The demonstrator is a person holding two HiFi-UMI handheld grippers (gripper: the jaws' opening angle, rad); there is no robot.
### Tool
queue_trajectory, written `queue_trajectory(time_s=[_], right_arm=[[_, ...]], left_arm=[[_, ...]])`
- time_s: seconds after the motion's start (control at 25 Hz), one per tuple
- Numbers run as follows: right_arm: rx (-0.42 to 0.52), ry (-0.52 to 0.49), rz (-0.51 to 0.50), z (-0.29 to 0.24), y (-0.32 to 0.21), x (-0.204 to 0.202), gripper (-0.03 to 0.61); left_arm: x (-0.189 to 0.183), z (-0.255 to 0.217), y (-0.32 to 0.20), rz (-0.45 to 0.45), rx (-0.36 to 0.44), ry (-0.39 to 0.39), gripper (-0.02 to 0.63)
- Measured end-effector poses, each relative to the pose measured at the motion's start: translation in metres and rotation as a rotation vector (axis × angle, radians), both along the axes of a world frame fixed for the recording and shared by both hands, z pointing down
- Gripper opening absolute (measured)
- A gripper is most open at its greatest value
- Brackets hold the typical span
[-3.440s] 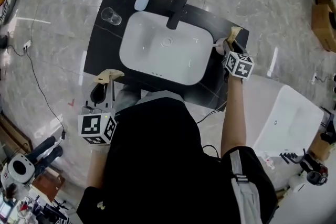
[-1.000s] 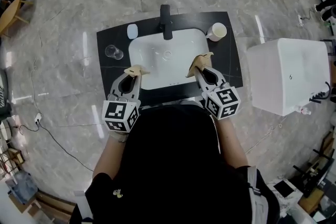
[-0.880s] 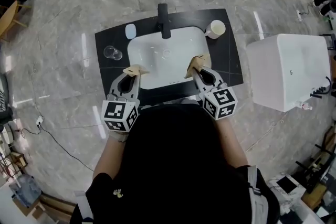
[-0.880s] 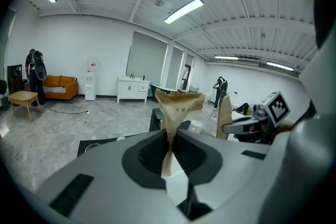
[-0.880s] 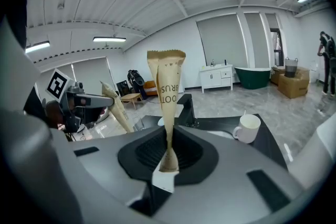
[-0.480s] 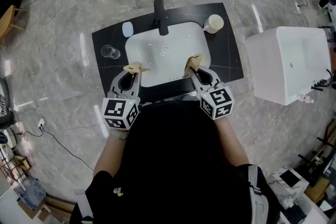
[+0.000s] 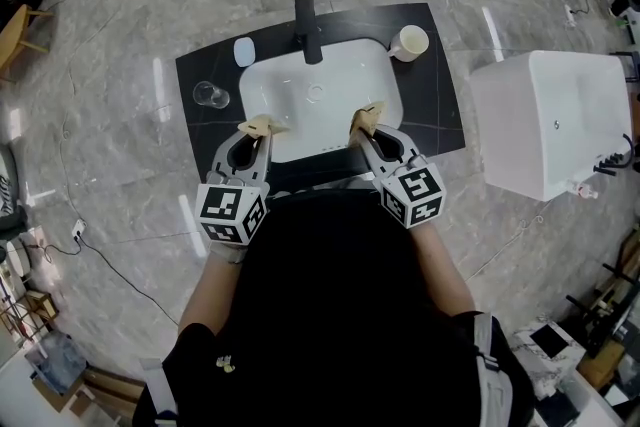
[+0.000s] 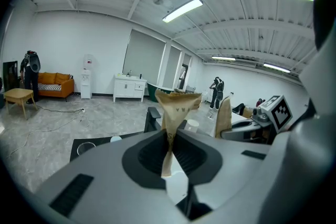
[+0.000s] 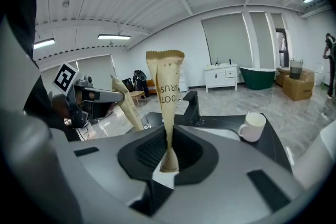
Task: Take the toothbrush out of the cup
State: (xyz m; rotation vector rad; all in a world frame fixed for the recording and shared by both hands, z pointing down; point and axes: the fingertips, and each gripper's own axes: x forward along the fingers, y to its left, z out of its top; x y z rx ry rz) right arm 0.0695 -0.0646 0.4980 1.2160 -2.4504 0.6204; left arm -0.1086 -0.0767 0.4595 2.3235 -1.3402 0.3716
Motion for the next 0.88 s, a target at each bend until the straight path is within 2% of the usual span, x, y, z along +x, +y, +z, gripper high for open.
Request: queue_trajectory(time_s=[0.88], right_arm=[[-0.026, -0.027, -0.041, 0.002, 0.002, -0.013, 0.048]], left_arm=[[-0.022, 0.004, 0.02, -0.084, -0.018, 0.004, 0.041]])
